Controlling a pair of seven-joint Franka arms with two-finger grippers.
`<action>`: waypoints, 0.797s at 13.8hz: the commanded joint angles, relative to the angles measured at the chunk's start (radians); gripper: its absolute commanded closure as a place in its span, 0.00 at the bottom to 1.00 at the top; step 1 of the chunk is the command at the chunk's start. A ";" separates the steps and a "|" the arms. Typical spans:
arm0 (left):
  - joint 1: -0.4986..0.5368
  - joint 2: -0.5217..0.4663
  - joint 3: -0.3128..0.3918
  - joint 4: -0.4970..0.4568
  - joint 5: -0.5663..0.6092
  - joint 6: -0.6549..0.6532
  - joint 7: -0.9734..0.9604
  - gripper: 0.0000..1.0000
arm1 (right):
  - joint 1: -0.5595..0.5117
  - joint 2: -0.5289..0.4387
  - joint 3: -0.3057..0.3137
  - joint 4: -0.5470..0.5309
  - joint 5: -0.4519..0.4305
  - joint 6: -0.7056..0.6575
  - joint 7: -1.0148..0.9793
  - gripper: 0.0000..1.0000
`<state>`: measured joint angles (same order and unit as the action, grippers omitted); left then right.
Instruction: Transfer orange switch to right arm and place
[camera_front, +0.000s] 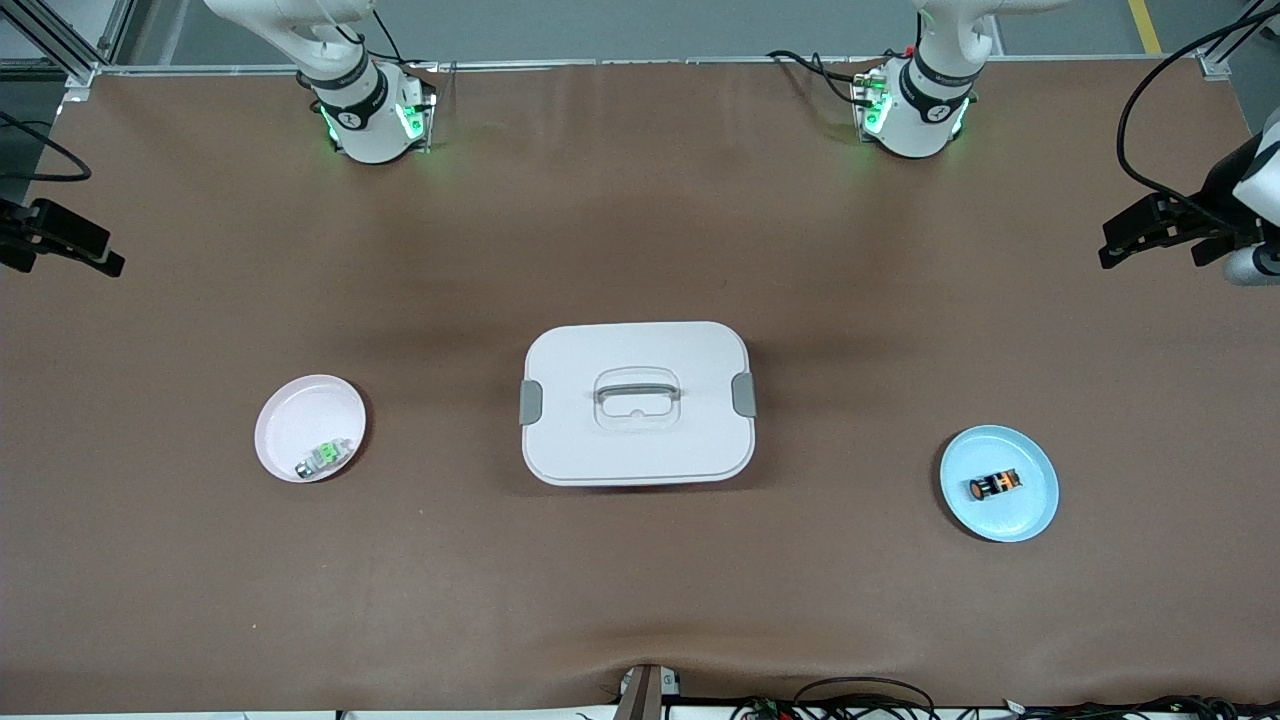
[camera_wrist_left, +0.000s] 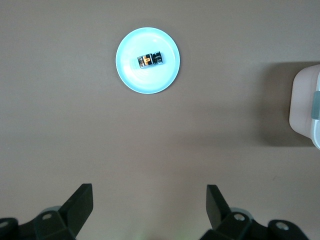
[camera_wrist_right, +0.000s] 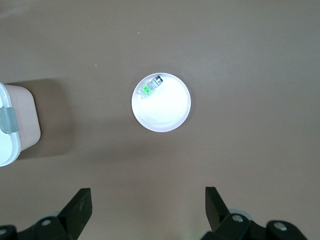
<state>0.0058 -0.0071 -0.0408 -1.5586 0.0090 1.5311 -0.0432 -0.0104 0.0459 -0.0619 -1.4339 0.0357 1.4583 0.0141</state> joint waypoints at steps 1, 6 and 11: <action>0.002 0.003 0.002 0.012 -0.015 -0.016 -0.003 0.00 | -0.011 -0.020 0.008 -0.014 0.010 -0.015 0.009 0.00; 0.005 0.004 0.004 0.014 -0.017 -0.016 -0.003 0.00 | -0.011 -0.020 0.008 -0.016 0.007 -0.018 -0.002 0.00; 0.049 0.059 0.006 0.009 -0.017 -0.014 0.011 0.00 | -0.013 -0.018 0.008 -0.011 0.007 -0.013 -0.003 0.00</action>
<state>0.0287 0.0146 -0.0370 -1.5626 0.0089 1.5275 -0.0431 -0.0104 0.0459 -0.0619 -1.4340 0.0357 1.4420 0.0134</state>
